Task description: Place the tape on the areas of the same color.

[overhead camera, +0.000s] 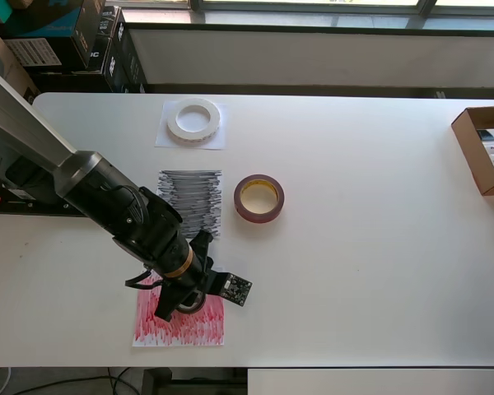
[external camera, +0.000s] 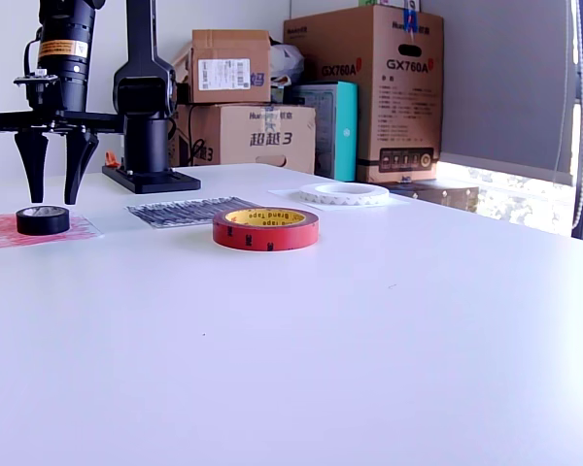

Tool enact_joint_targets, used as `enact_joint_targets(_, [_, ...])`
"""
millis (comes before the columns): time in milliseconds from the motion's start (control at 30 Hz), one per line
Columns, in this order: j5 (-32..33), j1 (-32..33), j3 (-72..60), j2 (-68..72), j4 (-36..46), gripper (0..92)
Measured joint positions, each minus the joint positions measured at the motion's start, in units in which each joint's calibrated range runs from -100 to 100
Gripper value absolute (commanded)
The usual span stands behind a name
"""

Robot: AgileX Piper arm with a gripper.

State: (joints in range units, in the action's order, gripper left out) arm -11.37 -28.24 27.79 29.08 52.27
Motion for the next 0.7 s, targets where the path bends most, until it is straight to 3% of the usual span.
enact_joint_targets(700, [-0.1,0.0,-0.05,2.51,0.23,45.0])
